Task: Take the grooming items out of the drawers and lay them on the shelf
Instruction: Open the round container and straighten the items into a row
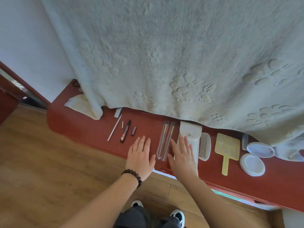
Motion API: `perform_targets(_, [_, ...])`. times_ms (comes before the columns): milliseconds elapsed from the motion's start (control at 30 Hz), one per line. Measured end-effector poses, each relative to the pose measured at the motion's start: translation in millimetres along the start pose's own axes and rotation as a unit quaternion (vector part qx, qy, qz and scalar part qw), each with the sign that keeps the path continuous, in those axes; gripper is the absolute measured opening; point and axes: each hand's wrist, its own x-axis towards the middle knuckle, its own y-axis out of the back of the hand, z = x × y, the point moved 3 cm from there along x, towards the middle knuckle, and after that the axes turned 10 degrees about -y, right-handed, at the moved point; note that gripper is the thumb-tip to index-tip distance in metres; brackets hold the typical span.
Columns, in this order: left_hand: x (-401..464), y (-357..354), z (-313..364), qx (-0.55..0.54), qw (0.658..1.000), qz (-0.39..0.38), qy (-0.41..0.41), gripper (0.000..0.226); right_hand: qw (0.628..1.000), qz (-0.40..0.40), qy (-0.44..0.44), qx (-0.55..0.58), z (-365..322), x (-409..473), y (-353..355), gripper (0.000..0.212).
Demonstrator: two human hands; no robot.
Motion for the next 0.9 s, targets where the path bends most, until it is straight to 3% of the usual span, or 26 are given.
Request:
perform_targets(333, [15.1,18.7,-75.2,0.003,0.997,0.067,0.025,0.055,0.999,-0.023,0.033,0.026,-80.3,11.9,-19.3,0.053])
perform_targets(600, [44.4,29.0,-156.0,0.012,0.998,-0.016,-0.067,0.057,0.996,-0.026,-0.061,0.061,-174.4,36.1,-55.6,0.049])
perform_targets(900, [59.6,29.3,-175.7,0.030,0.986,-0.095,-0.138,0.056,0.992,-0.036,-0.113,0.051,-201.6,46.3,-69.5,0.053])
